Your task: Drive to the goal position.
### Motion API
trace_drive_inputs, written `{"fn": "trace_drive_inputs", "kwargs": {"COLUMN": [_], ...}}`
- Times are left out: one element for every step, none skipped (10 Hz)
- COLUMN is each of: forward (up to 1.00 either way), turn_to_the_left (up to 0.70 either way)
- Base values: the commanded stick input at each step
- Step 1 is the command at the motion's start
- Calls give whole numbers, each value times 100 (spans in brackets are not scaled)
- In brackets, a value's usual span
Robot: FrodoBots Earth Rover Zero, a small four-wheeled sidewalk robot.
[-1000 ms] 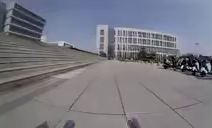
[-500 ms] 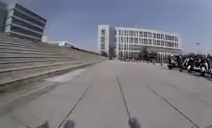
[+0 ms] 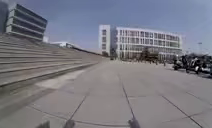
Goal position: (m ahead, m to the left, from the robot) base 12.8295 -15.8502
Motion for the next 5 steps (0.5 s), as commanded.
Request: {"fn": "trace_drive_inputs", "kwargs": {"forward": [100, 100, 100, 100, 100], "turn_to_the_left": [0, -22, -27, -27, -27]}}
